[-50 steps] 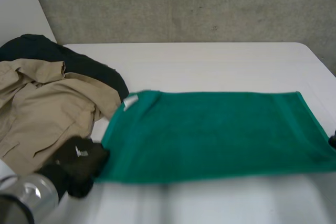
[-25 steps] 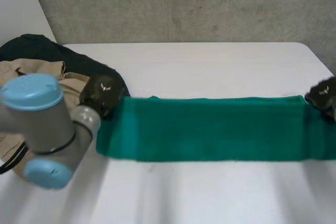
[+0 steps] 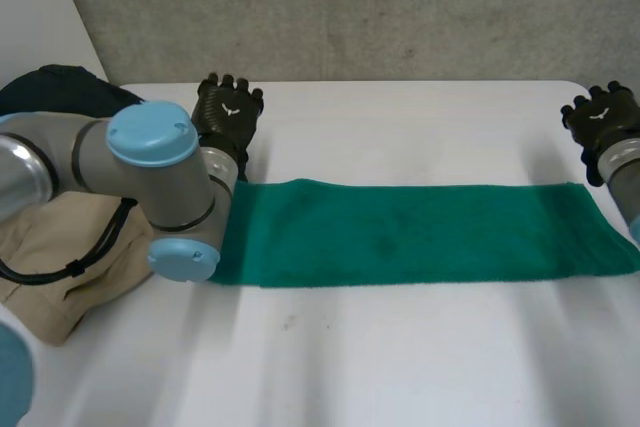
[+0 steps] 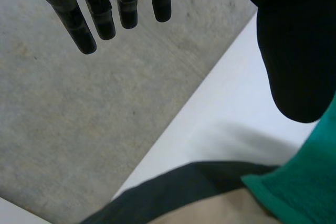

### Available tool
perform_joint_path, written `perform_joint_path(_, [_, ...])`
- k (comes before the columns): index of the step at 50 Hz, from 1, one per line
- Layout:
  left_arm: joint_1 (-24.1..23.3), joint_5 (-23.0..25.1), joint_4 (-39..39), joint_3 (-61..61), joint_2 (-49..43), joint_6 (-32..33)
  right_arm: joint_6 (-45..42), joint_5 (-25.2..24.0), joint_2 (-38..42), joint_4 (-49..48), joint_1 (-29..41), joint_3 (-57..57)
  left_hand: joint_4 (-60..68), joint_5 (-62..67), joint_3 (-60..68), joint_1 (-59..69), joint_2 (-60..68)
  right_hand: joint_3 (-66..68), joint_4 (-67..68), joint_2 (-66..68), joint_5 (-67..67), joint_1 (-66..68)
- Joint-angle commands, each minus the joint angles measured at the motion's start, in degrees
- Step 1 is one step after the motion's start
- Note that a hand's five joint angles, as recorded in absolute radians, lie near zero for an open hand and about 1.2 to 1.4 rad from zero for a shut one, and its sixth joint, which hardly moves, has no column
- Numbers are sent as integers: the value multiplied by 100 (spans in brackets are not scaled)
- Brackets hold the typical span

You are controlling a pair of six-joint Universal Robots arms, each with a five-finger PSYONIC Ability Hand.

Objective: Fold the laundry.

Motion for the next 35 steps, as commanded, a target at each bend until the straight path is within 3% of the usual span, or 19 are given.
perform_joint_path(1, [-8,114,26,-865,925,-311,723,-952,-1501,1238,-717,1326,-162,-284,-200,-104,-193,-181,-175,-203,-261,-281])
perform_joint_path(8, [1,703,26,-1736,1471,-830,697,-1822,-1625,1820,-1650,2187,-162,-284,-200,-104,-193,1509,1514,1487,1428,1408])
perform_joint_path(18, [9,976,26,-2168,1621,-927,670,-2184,-1257,661,-1984,2724,-158,-279,-196,-100,-189,1729,1734,1707,1648,1628])
perform_joint_path(23, [44,967,34,-2185,1621,-936,653,-2149,-949,413,-1976,2681,-141,-262,-179,-83,-172,2081,2086,2059,2000,1980])
perform_joint_path(25, [53,967,34,-2194,1621,-936,653,-2140,-834,387,-1976,2645,-141,-262,-179,-83,-172,2833,2839,2811,2752,2732])
perform_joint_path(26, [53,967,34,-2203,1621,-945,635,-2079,-764,352,-1984,2610,-141,-262,-179,-83,-172,6769,6774,6747,6688,6668])
perform_joint_path(29, [53,950,34,-2203,1629,-953,653,-1929,-755,186,-2054,2601,-141,-262,-179,-83,-172,6819,6825,6797,6739,6719])
perform_joint_path(35, [53,941,17,-2317,1901,-953,434,-1007,-1000,-404,-2573,2619,-141,-262,-179,-83,-172,6819,6825,6797,6739,6719])
